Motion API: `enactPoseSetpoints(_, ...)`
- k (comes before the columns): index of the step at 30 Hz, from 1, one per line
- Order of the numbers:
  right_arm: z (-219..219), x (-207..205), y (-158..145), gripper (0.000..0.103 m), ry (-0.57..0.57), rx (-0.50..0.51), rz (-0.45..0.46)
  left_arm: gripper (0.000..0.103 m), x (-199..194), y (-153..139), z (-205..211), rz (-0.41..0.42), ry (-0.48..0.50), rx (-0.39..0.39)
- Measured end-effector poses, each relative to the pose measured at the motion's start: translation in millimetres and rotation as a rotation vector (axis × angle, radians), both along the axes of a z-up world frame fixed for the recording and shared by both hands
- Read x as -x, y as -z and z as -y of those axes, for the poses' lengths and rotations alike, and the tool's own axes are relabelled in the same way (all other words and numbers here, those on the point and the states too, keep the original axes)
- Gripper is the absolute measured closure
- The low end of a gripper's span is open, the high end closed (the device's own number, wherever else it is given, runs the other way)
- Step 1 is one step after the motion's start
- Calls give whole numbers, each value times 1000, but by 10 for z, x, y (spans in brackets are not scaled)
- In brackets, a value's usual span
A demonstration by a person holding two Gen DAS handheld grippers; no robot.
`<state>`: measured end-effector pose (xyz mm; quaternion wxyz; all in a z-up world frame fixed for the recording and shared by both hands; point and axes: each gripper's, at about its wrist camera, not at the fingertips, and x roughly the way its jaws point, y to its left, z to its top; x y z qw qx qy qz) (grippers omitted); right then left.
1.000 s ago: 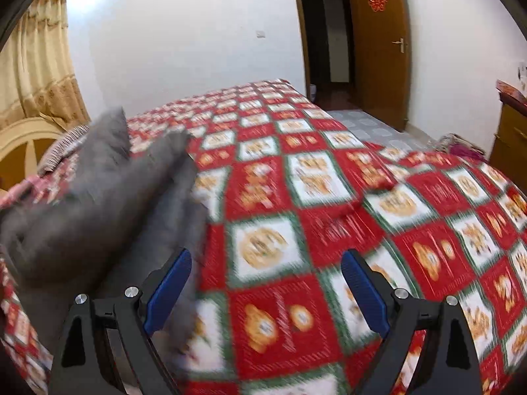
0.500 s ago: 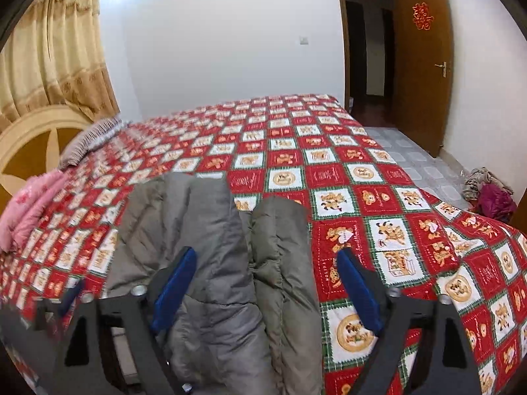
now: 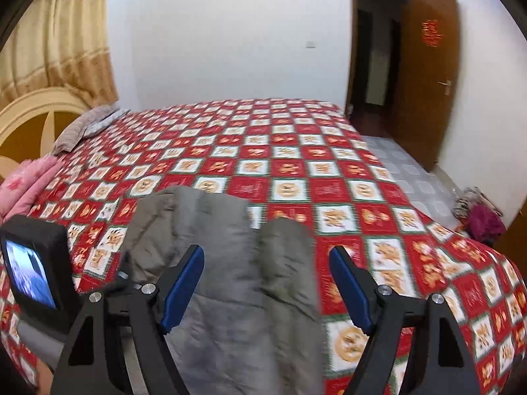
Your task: Fold large clothes
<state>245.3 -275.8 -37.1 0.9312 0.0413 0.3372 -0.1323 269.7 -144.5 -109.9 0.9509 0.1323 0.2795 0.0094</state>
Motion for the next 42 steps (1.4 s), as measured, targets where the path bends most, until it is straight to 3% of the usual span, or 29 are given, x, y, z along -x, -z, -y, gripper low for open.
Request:
enactPoseSetpoints(4,74,-293,389,25,41,-38,-65,0,1,21,-13,-13,-22,24)
enactPoseSetpoints(9,268,-248,865,25,81,-50,-91,0,-205,111,26,-51,-14,21)
enactPoseSetpoints(26,568,-240,1293,25,85,-136,-61,0,-339,426,285,-100,-2,-6)
enactPoseSetpoints(42,624,-223,1492,24,91,-159,-68,0,-359,560,367,-118,7,-22)
